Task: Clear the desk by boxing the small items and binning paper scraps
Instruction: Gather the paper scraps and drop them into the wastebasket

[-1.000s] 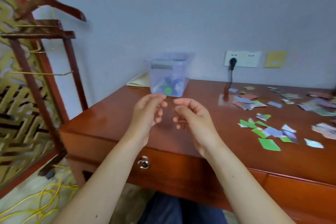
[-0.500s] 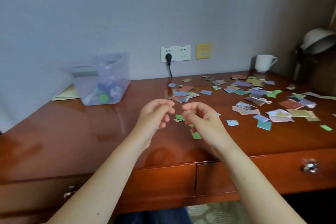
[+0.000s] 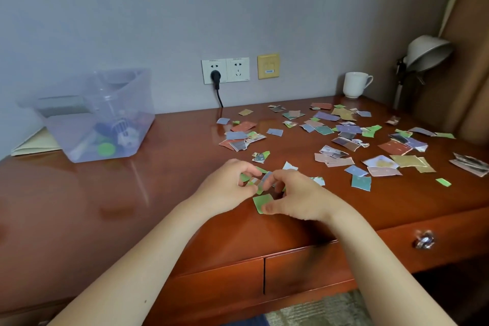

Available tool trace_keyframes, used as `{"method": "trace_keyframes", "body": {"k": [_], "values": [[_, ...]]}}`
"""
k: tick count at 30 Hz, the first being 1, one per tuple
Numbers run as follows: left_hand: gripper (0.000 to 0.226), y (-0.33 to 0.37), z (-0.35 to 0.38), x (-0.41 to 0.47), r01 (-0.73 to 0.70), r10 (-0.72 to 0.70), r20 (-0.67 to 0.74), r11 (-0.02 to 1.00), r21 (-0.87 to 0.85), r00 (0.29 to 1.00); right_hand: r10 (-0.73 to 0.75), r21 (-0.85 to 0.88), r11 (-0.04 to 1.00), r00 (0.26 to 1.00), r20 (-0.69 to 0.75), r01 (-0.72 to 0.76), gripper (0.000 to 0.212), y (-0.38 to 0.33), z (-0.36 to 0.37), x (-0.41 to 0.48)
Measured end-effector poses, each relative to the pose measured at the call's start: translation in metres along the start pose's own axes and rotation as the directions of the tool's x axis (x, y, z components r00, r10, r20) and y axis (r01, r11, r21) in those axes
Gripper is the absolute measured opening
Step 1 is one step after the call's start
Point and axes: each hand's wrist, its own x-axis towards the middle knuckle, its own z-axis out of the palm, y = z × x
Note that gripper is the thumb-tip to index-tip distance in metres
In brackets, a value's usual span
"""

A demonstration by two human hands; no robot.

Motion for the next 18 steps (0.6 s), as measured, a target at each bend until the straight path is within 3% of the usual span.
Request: {"method": "trace_keyframes", "body": {"k": [6, 12, 15, 18], "values": [[0.047, -0.004, -0.002, 0.014, 0.015, -0.035, 0.104, 0.982, 0.188, 0.994, 0.082, -0.13, 0.989, 0.994, 0.075, -0.072, 0.038, -0.01, -0.005, 0.009], [0.042, -0.001, -0.011, 0.026, 0.044, -0.098, 0.198, 0.964, 0.263, 0.975, 0.109, -0.12, 0.988, 0.991, 0.076, -0.099, 0.044, -0.007, -0.005, 0.016], [0.032, -0.005, -0.01, 0.029, 0.03, -0.065, 0.173, 0.98, 0.199, 0.983, 0.066, -0.008, 0.998, 0.997, 0.028, -0.066, 0.037, -0.003, -0.001, 0.016], [0.027, -0.008, -0.007, 0.031, 0.045, -0.041, 0.177, 0.999, -0.017, 0.983, 0.054, 0.214, 0.976, 0.998, -0.016, -0.05, 0.028, -0.001, -0.004, 0.016]]}}
